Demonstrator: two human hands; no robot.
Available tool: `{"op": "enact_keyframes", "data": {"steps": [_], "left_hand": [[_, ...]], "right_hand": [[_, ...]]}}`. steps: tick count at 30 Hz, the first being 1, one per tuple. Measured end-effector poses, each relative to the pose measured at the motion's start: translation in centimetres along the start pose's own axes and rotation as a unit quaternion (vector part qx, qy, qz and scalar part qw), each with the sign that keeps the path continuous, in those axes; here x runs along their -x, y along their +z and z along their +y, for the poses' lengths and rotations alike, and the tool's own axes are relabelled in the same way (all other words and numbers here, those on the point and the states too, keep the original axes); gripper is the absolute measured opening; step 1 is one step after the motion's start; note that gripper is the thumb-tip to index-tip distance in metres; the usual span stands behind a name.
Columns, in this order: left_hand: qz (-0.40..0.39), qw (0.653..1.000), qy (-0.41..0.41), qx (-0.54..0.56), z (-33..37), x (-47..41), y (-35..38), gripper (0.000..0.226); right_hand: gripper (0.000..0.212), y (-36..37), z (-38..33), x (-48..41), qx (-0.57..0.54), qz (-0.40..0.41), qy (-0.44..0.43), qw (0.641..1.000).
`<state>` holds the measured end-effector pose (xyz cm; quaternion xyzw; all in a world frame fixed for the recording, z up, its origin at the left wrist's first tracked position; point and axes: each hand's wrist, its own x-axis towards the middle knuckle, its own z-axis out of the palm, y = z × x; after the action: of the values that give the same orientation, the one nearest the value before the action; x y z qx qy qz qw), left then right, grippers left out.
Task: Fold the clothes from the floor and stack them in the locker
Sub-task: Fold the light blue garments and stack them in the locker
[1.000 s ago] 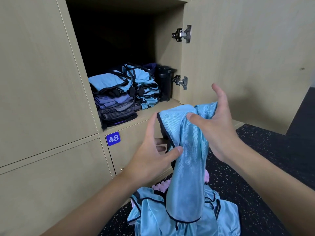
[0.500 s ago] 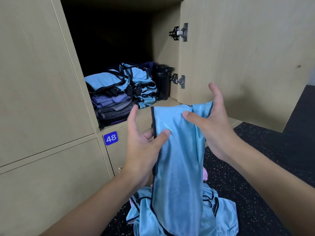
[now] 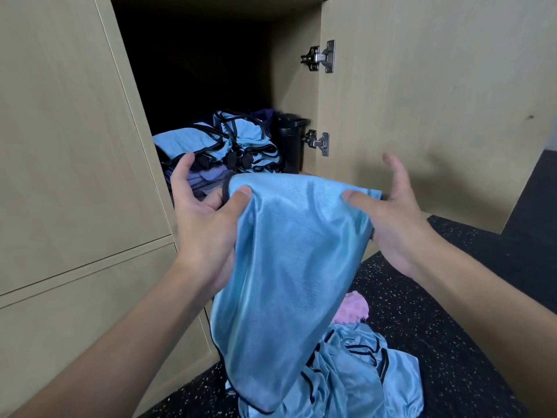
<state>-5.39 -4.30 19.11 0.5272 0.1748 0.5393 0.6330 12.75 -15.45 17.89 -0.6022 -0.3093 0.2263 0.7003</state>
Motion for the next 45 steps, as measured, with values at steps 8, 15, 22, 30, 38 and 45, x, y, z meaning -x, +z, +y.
{"op": "enact_keyframes", "data": {"steps": [8,15,22,30,38,45], "left_hand": [[-0.011,1.0,-0.023,0.008,0.3,-0.3,-0.7,0.071],[-0.032,0.998,-0.04,-0.044,0.6,-1.0,-1.4,0.063],[-0.066,0.99,-0.117,-0.05,0.8,-1.3,-1.5,0.046],[-0.054,0.972,-0.084,-0.211,0.2,-1.6,-2.0,0.029],[-0.082,0.853,0.095,-0.506,-0.6,-1.7,-2.6,0.016],[-0.12,0.778,0.123,-0.605,-1.0,-2.1,-2.9,0.015]], "right_hand": [[0.106,0.4,0.6,0.2,-0.038,-0.05,0.032,0.998],[0.073,-0.6,-0.6,0.1,-0.034,0.023,0.034,0.999],[0.015,-0.8,-1.3,0.3,-0.065,0.058,0.013,0.996],[0.033,-1.8,-0.8,0.1,0.162,-0.06,-0.018,0.985],[0.008,-2.0,-0.5,-0.2,0.345,-0.026,-0.115,0.931],[0.011,-1.8,-0.4,0.0,0.42,-0.032,-0.16,0.893]]}}
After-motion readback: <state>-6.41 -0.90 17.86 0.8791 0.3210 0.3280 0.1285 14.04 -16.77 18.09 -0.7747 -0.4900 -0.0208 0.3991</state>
